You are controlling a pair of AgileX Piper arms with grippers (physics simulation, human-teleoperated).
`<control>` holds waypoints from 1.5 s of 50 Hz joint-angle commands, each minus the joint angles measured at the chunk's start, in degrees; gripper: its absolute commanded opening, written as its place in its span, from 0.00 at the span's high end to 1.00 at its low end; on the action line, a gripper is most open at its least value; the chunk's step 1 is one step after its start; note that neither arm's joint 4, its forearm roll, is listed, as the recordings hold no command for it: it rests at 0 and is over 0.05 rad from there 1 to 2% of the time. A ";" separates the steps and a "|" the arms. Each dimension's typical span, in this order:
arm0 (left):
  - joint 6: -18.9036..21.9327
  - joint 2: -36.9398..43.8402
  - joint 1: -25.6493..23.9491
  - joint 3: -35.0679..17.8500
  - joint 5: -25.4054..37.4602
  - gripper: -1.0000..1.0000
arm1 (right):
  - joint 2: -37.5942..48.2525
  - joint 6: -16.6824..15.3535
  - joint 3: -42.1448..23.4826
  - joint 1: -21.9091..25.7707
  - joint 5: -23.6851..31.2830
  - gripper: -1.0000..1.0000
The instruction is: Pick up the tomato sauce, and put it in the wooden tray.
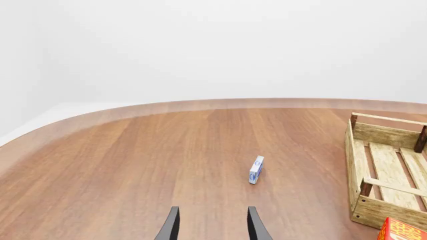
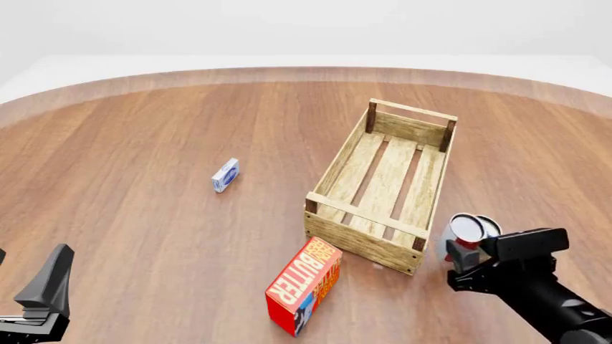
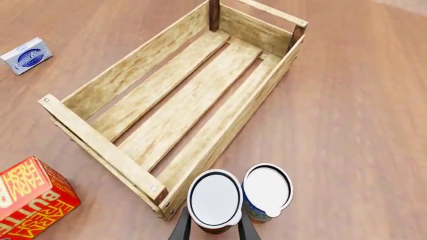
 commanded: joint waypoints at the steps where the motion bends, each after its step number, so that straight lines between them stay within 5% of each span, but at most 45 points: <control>1: 0.00 0.00 0.00 0.00 0.00 0.00 | -5.87 1.33 -0.95 0.11 5.31 1.00; 41: 0.00 0.00 0.00 0.00 0.00 0.00 | -24.04 -0.13 -6.50 0.38 25.54 1.00; 75: 0.00 0.00 0.00 0.00 0.00 0.00 | -20.26 -2.44 -10.93 0.90 25.34 1.00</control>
